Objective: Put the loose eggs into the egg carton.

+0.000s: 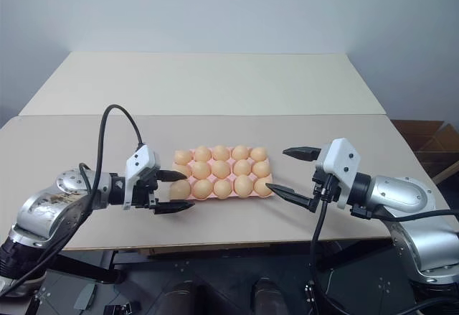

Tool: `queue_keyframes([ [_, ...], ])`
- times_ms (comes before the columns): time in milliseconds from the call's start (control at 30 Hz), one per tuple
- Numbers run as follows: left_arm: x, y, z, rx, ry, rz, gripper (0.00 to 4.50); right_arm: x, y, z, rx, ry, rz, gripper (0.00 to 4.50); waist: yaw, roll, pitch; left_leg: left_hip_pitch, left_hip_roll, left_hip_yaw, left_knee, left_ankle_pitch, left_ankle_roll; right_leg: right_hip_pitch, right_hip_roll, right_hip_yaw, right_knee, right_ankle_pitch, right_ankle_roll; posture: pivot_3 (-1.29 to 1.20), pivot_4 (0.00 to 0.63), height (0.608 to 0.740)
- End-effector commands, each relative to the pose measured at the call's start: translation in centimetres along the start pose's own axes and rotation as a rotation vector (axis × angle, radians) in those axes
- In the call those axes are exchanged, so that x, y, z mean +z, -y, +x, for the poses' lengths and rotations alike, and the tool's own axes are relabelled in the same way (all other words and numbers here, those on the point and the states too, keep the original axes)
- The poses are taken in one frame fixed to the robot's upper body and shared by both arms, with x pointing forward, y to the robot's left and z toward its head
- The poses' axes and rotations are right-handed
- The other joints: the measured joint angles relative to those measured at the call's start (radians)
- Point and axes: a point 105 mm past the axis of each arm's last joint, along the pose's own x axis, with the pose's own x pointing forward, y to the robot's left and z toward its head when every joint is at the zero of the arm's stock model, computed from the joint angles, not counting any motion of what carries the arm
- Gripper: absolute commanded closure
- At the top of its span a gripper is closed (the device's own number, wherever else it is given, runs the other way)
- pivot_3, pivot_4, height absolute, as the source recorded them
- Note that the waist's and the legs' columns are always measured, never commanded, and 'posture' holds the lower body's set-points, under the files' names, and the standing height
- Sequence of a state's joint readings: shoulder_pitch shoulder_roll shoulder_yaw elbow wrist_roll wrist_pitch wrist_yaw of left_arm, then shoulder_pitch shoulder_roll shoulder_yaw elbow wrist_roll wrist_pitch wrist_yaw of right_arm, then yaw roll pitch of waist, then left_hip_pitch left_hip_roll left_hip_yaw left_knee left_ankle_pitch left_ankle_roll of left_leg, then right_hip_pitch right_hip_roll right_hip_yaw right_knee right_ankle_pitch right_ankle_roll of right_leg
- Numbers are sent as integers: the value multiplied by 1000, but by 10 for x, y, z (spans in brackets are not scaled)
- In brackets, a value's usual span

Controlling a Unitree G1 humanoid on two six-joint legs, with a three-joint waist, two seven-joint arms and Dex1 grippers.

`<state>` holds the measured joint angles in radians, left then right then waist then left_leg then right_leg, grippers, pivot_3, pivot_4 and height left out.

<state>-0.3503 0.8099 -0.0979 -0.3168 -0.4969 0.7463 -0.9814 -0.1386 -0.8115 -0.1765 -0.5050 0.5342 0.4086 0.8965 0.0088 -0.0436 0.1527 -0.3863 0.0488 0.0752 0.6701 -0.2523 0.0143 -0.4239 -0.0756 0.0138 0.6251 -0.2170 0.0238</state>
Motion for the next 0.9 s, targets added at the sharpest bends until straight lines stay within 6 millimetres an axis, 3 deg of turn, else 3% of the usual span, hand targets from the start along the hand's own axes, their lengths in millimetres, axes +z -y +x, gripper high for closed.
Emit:
queue_keyframes([
  [33,17,-2,-13,37,32,76,43,11,2,-4,-20,34,-28,0,0,0,0,0,0,0,0,0,0,0,0,0,0,0,0,0,150,740],
  [233,32,-10,-45,114,122,111,43,12,1,-2,-11,40,-28,0,-3,0,0,0,0,0,0,0,0,0,0,0,0,0,0,0,150,740],
  [433,11,-26,-109,313,170,53,43,11,4,0,-6,42,-35,0,-12,0,0,1,1,0,0,0,0,0,0,0,0,0,0,0,150,740],
  [533,-3,-23,-136,439,192,-10,43,10,5,0,-5,42,-37,0,-15,0,0,1,1,0,0,0,0,0,0,0,0,0,-1,0,150,740],
  [900,-27,6,-152,553,221,-99,43,6,8,-1,28,38,-24,0,-2,0,0,2,1,1,0,0,0,0,-1,0,1,-4,-7,0,150,740],
])
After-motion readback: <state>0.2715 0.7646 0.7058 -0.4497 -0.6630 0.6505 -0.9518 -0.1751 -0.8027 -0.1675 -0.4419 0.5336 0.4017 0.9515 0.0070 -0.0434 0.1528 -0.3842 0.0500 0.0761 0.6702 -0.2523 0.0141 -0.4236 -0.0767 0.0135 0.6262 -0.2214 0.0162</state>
